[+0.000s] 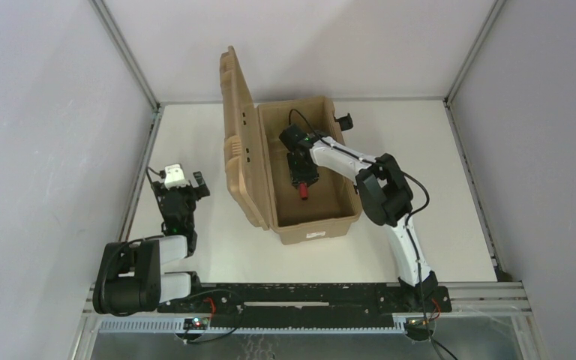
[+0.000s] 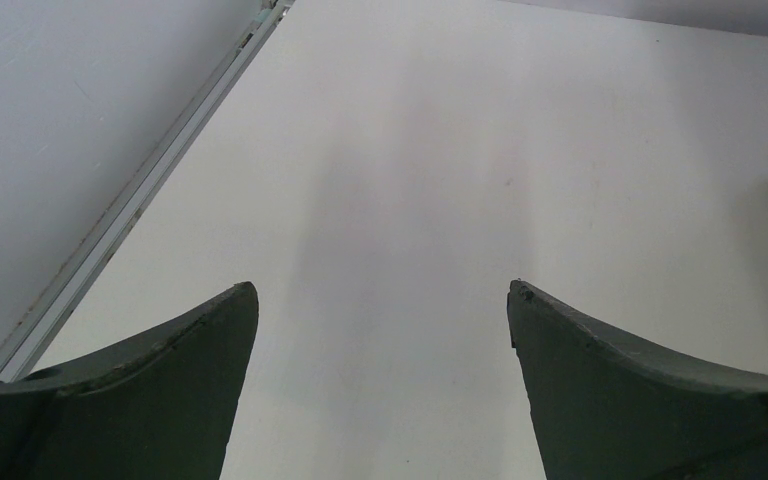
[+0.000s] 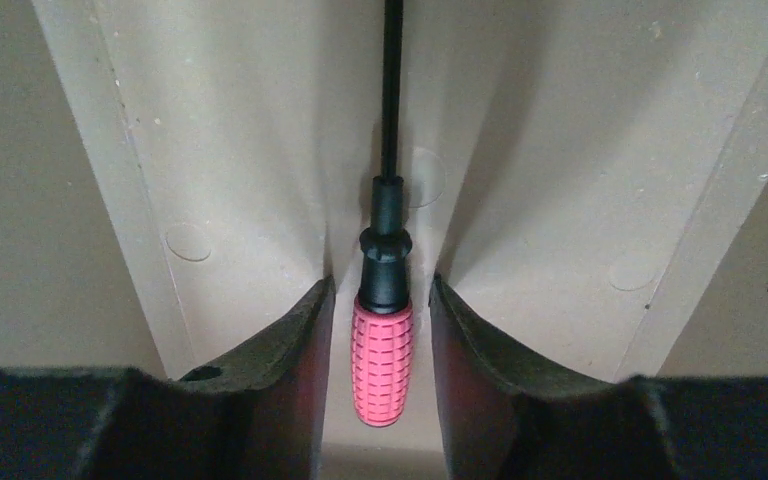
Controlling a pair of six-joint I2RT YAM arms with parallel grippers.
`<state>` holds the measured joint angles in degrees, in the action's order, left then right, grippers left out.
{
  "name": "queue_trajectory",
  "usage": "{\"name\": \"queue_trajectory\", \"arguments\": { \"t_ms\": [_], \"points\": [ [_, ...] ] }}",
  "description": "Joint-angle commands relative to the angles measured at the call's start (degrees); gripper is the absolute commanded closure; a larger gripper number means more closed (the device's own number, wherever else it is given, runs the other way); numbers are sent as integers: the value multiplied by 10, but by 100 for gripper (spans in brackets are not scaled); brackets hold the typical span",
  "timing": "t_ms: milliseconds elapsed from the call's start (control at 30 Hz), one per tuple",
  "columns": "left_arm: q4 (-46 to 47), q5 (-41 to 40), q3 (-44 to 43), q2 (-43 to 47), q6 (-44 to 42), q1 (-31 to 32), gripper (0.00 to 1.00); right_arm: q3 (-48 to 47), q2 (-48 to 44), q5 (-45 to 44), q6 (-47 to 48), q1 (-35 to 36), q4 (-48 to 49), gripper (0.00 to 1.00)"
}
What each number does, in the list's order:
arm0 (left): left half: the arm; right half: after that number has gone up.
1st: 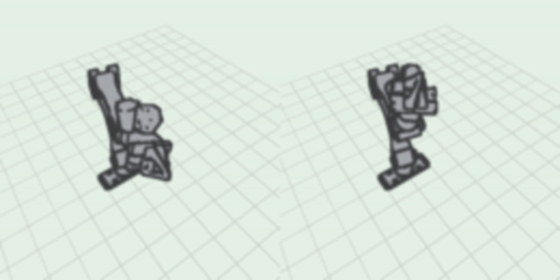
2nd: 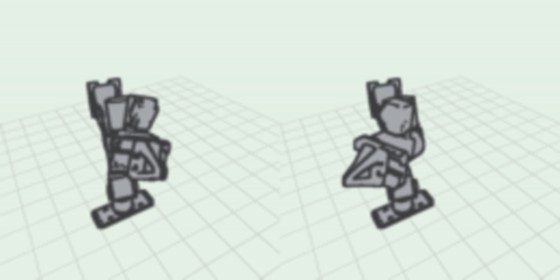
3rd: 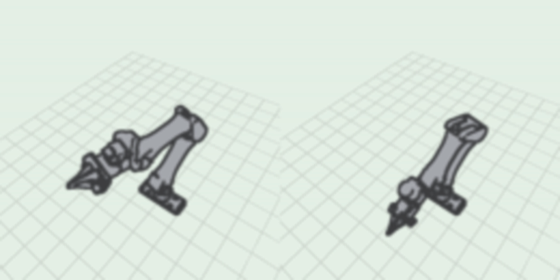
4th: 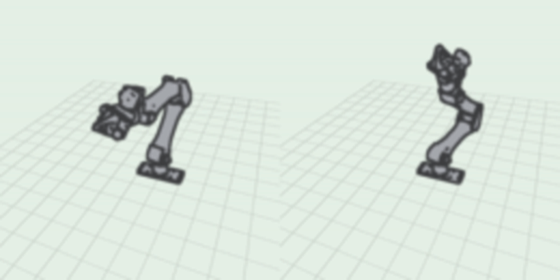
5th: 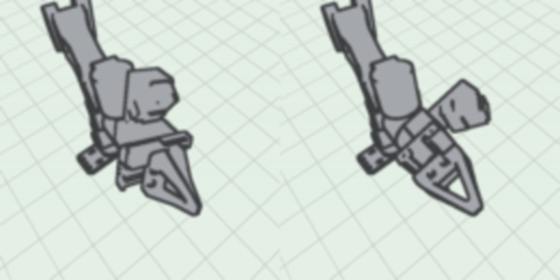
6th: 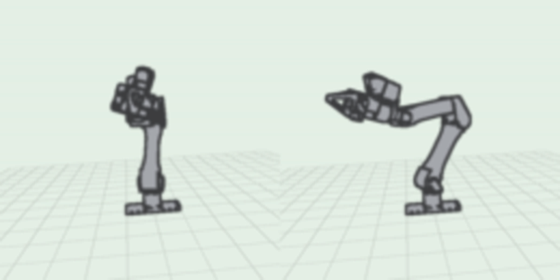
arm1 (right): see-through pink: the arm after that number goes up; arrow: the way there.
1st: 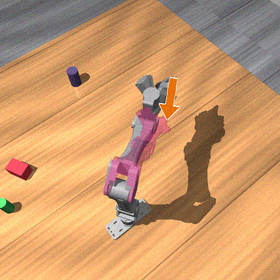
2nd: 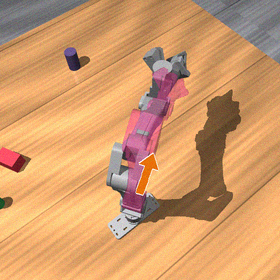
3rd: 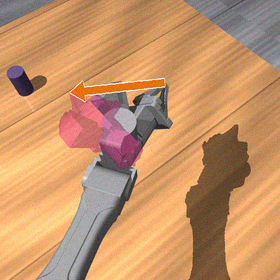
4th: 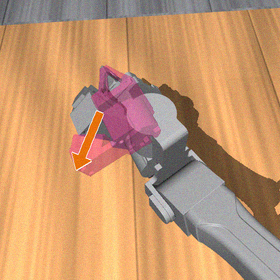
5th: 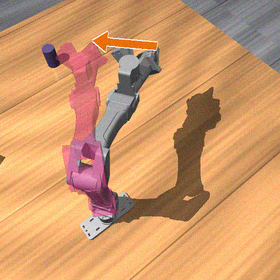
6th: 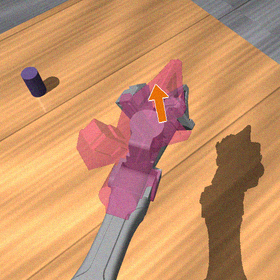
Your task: Put the screwdriver in the bin
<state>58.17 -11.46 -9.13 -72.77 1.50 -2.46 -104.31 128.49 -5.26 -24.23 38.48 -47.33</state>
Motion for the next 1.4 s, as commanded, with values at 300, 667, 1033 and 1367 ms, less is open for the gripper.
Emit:
{"name": "queue_trajectory", "arguments": {
  "t_ms": [300, 667, 1033, 1367],
  "points": [
    [39, -5, -17, 1, -10, 2, 0, -94, -93, -14, 25, -14, -29, 5],
    [39, -5, -17, 1, -10, 3, 0, -75, -257, -91, 122, -25, 0, 1],
    [38, -5, -17, 1, -9, 3, 0, 296, -508, -140, 105, -219, 232, 0],
    [38, -5, -17, 1, -10, 3, 0, 616, -582, -46, 103, -380, 491, 0]
  ]
}}
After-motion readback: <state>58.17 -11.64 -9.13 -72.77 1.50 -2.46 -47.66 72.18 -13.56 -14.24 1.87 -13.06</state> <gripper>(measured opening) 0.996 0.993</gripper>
